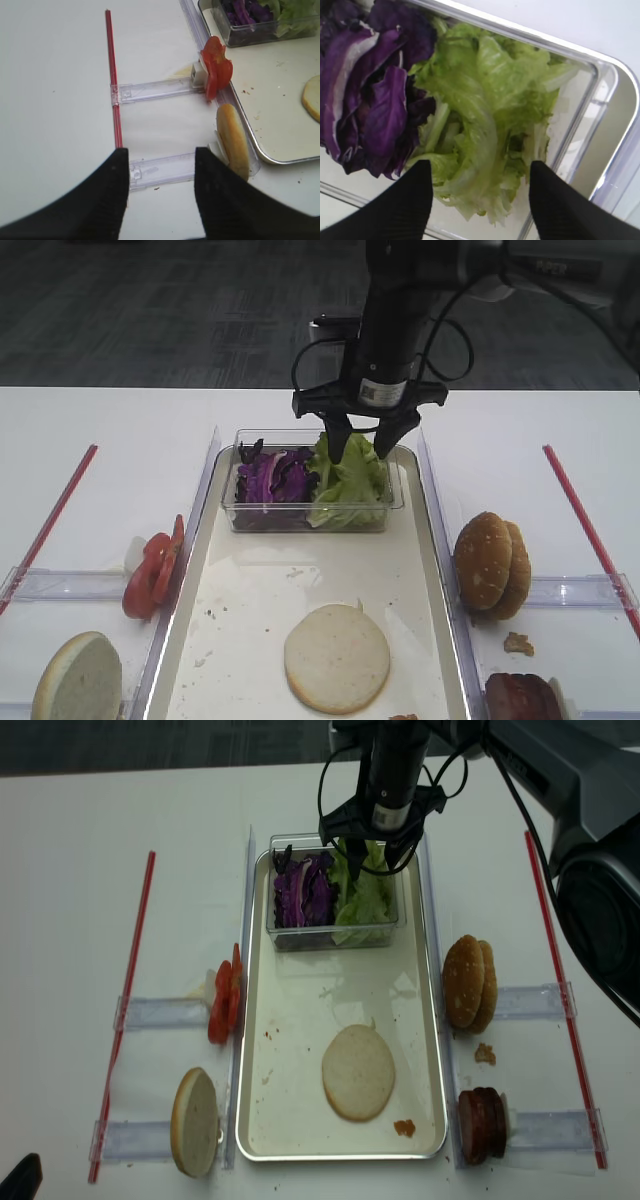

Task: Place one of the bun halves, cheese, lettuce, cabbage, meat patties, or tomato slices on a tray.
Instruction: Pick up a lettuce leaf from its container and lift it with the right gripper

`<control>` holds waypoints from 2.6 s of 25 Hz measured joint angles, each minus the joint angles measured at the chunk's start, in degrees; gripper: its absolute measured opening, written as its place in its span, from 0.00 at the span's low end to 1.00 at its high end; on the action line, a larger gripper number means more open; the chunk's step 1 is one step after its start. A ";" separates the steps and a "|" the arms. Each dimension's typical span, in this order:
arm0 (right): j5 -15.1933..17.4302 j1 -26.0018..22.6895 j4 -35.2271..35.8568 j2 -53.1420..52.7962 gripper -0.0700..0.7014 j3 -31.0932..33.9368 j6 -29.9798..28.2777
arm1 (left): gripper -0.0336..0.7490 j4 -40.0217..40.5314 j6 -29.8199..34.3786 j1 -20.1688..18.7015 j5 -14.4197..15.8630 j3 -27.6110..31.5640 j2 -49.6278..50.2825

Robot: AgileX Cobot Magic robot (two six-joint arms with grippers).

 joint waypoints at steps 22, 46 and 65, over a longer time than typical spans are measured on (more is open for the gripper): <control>-3.37 0.00 2.08 4.21 0.66 -0.11 -1.57 | 0.42 0.00 0.00 0.00 0.00 0.00 0.00; -0.52 0.00 2.08 4.21 0.17 -0.22 -1.46 | 0.42 0.00 0.00 0.00 0.00 0.00 0.00; 0.44 0.00 2.48 0.86 0.17 -6.19 0.88 | 0.42 0.00 0.00 0.00 0.00 0.00 0.00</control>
